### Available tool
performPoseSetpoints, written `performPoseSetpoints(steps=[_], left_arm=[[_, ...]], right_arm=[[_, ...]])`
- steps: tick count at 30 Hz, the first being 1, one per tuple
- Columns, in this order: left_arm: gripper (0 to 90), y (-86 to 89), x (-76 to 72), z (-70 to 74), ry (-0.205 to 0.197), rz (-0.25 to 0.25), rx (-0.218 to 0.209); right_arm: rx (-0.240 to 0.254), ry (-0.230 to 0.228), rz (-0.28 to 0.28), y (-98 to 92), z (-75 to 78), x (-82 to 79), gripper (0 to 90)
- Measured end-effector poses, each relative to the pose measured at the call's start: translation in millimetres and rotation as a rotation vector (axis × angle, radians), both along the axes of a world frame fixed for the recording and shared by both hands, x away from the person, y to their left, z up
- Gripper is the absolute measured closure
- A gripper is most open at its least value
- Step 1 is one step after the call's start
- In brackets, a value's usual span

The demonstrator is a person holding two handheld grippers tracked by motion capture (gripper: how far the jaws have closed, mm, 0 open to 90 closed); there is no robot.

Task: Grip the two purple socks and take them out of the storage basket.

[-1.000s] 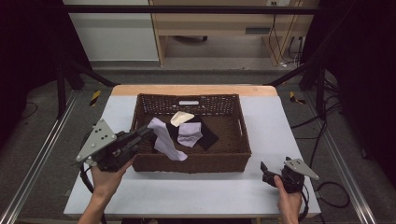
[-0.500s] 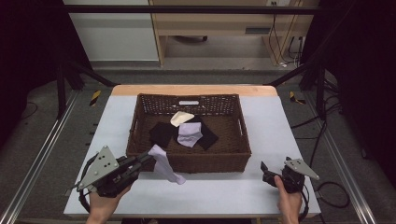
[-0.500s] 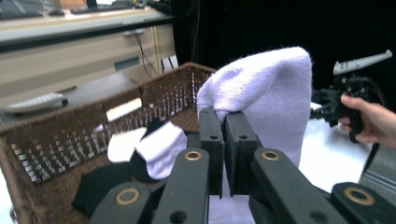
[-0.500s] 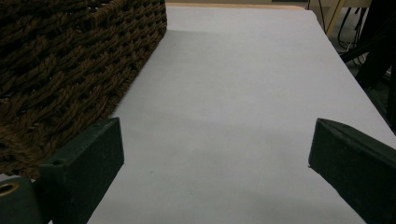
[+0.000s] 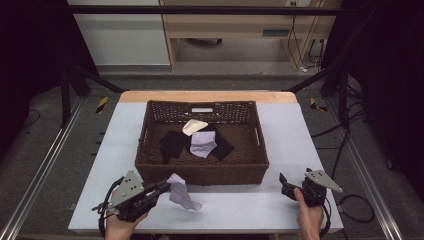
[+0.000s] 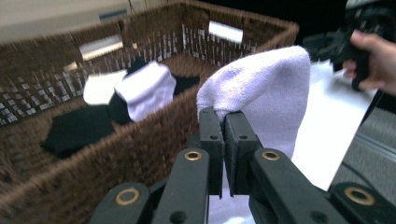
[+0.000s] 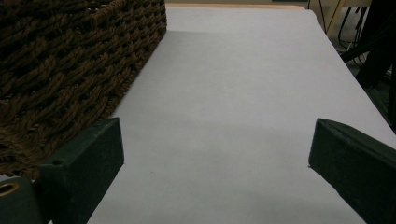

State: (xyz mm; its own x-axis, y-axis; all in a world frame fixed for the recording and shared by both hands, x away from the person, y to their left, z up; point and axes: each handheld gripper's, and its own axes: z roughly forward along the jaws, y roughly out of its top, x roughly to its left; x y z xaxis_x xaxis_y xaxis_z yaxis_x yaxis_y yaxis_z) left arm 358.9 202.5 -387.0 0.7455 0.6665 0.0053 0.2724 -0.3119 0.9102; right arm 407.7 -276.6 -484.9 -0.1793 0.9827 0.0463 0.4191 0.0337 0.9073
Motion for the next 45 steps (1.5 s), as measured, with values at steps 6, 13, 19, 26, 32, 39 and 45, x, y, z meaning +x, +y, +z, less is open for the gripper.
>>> performPoseSetpoints(steps=[6,13,19,26,32,39,45], left_arm=[[86.1,-4.6,8.2,-25.8,0.066,0.008,0.037],[86.0,-13.1,15.7,-50.7,0.139,-0.002,0.085],[85.7,-23.3,15.7,-65.4,0.175,-0.018,0.135],[78.2,-25.6,16.7,-71.1,0.196,-0.001,0.166],[54.2,-26.2,15.1,-68.6,0.194,0.02,0.157],[45.7,-21.2,13.8,-59.4,0.19,0.035,0.087],[44.7,-17.9,11.7,-49.3,0.166,0.04,0.033]], right_arm=[[0.008,0.003,0.002,-0.5,0.0,0.2,3.8],[0.013,0.01,0.003,-1.0,0.0,1.1,3.8],[0.015,0.014,0.0,-0.9,0.1,1.0,4.0],[0.01,0.011,0.001,-1.0,-0.1,1.2,3.9],[0.011,0.011,0.0,-1.1,-0.1,1.2,4.0],[0.014,0.013,0.002,-1.1,0.0,1.1,4.0],[0.011,0.01,0.004,-1.1,-0.2,1.3,3.9]])
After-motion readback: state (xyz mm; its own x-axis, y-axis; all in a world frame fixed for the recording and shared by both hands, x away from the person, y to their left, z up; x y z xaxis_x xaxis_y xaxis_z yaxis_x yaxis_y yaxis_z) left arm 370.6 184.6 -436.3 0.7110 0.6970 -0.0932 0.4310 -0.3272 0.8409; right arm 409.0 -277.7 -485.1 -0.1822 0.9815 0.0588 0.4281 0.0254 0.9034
